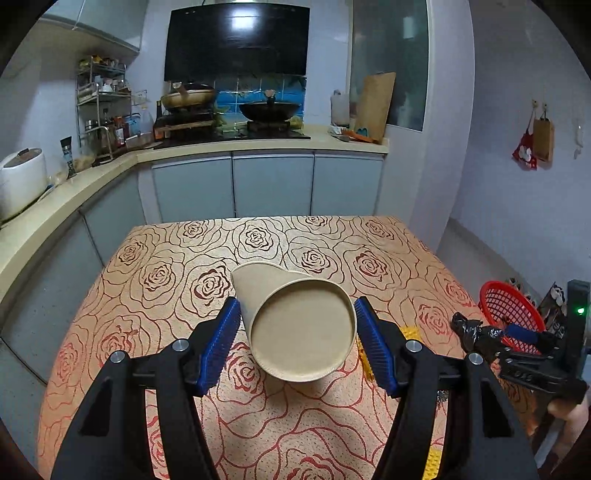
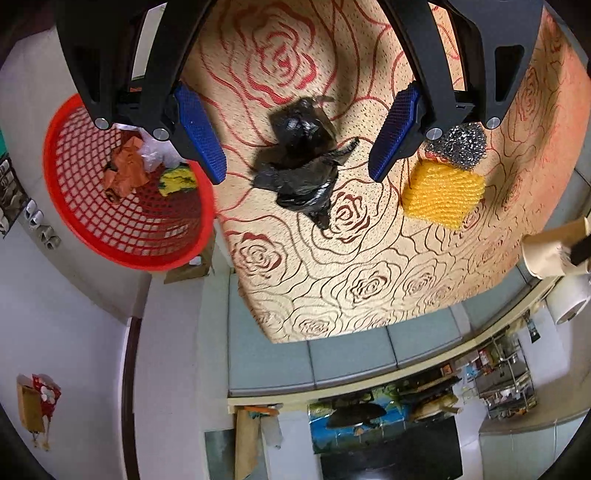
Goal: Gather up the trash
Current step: 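Grasp the black plastic bag with the right gripper while the left gripper holds the cup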
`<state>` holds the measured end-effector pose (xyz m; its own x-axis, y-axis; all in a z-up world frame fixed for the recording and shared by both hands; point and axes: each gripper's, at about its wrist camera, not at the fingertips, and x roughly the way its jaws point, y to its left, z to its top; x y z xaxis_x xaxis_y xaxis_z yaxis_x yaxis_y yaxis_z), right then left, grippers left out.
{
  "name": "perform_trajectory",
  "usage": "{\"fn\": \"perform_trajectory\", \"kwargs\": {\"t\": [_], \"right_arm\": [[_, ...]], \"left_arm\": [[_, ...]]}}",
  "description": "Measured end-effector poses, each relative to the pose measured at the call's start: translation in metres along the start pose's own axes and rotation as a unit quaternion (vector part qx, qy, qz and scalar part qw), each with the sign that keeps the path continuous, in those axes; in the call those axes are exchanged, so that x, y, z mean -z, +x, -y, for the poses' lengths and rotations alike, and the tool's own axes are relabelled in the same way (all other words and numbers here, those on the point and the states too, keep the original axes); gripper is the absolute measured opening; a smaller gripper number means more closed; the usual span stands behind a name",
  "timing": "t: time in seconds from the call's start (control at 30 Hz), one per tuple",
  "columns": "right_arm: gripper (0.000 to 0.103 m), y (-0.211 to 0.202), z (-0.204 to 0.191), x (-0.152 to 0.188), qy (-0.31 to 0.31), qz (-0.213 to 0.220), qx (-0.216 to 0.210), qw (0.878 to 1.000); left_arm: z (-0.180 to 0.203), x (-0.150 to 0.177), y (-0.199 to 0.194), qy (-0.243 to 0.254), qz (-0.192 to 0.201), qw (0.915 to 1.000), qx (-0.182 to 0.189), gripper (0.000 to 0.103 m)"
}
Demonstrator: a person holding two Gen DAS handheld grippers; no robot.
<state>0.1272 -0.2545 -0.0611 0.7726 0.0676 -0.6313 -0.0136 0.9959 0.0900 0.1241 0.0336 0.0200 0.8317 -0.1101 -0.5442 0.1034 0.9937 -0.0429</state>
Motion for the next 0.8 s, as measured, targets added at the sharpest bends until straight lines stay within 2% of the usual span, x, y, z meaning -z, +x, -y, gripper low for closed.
{"fn": "perform_trajectory", "kwargs": {"t": [0.03,0.13,0.27,0.5,0.8], "right_arm": [[0.077,0.002,-0.002,-0.001,-0.001,-0.001,-0.002,1.000],[0.068,0.014,-0.009,-0.006,-0.007,-0.018,-0.006,1.000],[0.050,0.027,-0.014,-0.006,-0.015,-0.044,0.000,0.999],[0.030,0.029,-0.019,-0.004,-0.020,-0.044,0.000,0.999],[0.027,0.001,-0.015,-0.009,-0.011,-0.014,-0.011,1.000]], "left_arm": [[-0.001,0.000,0.000,-0.001,0.001,1.0000,-0.001,0.061],[-0.004,0.000,-0.002,-0.005,0.002,1.0000,-0.004,0.061],[-0.009,-0.001,-0.004,-0.009,0.005,0.9999,-0.007,0.061],[-0.012,0.001,-0.005,-0.009,0.007,0.9999,-0.009,0.061],[-0.010,-0.003,-0.015,-0.008,0.020,0.9998,-0.003,0.061]]}}
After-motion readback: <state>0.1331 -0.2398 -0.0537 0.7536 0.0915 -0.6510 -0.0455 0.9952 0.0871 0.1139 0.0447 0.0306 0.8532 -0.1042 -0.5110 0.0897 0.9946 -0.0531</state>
